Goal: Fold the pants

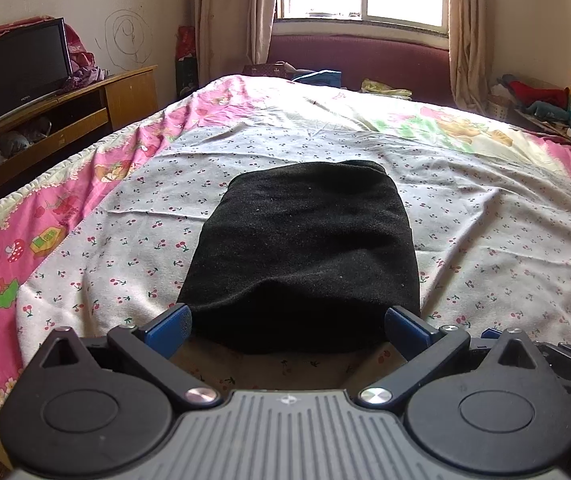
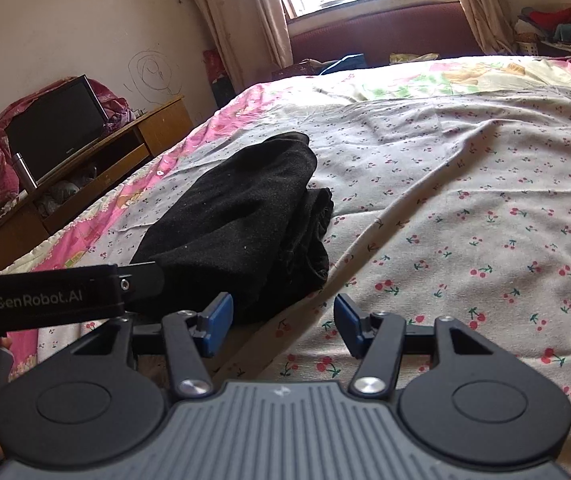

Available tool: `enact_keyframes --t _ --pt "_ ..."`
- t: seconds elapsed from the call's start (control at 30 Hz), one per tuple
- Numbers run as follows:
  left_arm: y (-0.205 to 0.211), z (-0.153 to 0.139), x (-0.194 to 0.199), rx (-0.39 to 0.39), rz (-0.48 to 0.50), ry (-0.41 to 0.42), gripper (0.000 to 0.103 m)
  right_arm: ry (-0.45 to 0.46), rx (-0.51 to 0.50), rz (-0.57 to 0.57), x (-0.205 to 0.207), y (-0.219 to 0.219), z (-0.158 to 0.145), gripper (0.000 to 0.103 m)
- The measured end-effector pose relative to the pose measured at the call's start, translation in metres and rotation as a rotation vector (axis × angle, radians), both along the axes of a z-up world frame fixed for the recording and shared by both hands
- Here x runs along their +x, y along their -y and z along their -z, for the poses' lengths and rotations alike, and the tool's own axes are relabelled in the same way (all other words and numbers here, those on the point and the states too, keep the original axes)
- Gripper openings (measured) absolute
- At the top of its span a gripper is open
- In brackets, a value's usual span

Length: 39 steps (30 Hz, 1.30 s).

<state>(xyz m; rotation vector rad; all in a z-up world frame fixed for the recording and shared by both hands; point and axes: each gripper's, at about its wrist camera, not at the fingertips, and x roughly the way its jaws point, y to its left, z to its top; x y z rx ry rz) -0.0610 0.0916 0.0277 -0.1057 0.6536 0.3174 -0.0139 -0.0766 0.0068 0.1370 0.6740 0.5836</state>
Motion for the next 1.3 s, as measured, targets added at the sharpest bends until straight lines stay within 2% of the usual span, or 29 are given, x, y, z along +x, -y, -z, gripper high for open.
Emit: enact_keyframes --t 0.13,0.33,0.7,1.3 --pt "-0.002 -0.003 -0.002 0.049 -0.015 0.015 0.103 -0.013 -0.009 0.019 0.003 0.004 0.0 0.058" --pt "-0.01 0.0 -0.001 0.018 -0.028 -0.005 0.103 -0.015 0.015 0.071 0.007 0.015 -0.002 0.058" --pt "0.001 0.005 0.004 0.08 -0.004 -0.037 0.103 -0.003 0.03 0.063 0.006 0.016 -0.004 0.059" --pt "0.002 0.009 0.005 0.066 0.006 -0.038 0.103 -0.033 0.009 0.056 0.009 0.014 0.002 0.061"
